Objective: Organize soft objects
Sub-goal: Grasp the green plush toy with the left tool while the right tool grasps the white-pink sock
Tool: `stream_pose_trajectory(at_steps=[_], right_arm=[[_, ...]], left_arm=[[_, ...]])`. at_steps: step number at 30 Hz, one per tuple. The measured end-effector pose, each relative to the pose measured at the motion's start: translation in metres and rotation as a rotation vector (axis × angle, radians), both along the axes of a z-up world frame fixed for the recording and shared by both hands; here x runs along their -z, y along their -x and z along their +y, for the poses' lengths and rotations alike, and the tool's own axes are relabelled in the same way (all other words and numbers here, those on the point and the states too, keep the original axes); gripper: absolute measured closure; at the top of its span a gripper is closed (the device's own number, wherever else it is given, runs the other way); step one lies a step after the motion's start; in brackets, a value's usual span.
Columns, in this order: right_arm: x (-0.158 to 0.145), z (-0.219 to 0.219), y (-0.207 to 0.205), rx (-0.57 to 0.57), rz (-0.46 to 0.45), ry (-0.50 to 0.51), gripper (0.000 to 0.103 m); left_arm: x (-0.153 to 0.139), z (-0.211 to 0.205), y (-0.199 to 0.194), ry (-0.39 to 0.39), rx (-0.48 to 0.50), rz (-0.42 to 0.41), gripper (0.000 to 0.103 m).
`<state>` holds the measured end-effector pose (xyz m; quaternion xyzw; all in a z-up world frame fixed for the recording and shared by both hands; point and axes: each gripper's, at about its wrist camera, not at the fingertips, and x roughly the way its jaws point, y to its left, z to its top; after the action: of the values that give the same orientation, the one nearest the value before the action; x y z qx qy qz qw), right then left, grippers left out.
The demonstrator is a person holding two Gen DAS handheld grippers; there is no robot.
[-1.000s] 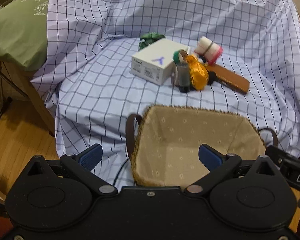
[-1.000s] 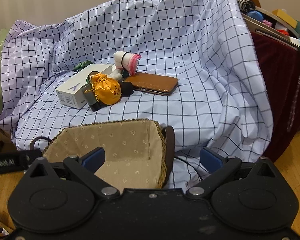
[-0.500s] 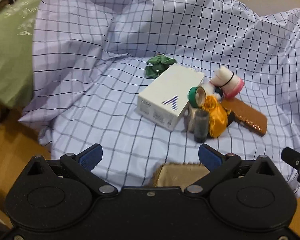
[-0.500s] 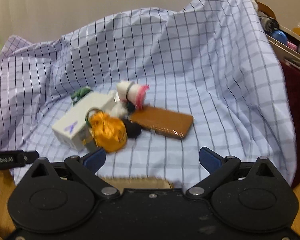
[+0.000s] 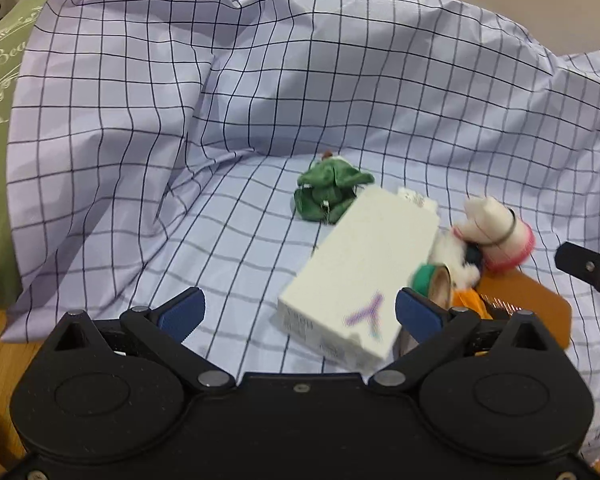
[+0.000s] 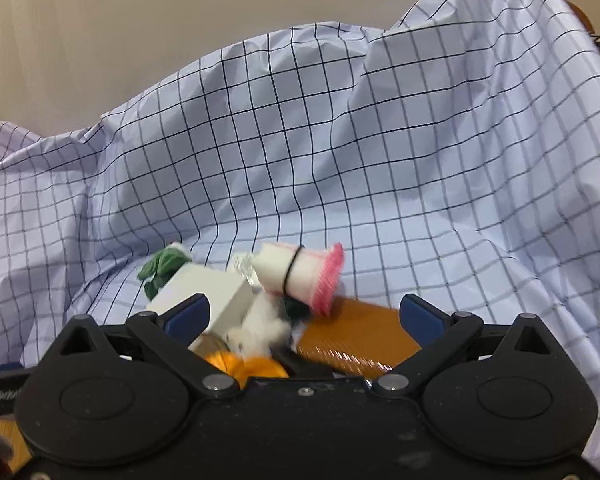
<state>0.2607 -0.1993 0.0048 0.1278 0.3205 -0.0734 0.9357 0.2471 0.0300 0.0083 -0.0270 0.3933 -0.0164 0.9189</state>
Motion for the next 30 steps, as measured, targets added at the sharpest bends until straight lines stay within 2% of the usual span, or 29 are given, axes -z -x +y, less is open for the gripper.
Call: stream_pose_trajectory(at_steps=[4,11,19,20,23,30], right_arm=[[0.012,0.002,-0.031,0.007,0.012,-0.028,0.001],[0.032,0.007,-0.074,0.038,0.051,-0.008,0.001],[0.057,-0.003,-0.109,0.069,0.145,-0.01,0.002],[0.061,-0.004,-0.112,0.068,0.155,-0.007,0.005],[0.068,-0.008,-0.116,0.039,0.171,-0.018,0.027],[0.066,-0.016,-0.112,0.017,0.142,-0.029,0.027]], left_arm=[[0.003,0.004,-0.019,0.012,-0.006,-0.01,0.005],[0.008,0.008,-0.053,-0.006,-0.022,-0.023,0.004],[0.01,0.005,-0.094,-0.016,-0.014,-0.045,0.004],[0.011,0.002,-0.101,-0.021,-0.008,-0.047,0.004],[0.013,-0.005,-0.121,-0.028,0.016,-0.057,0.004],[0.032,-0.023,-0.159,-0.036,0.065,-0.032,0.004]])
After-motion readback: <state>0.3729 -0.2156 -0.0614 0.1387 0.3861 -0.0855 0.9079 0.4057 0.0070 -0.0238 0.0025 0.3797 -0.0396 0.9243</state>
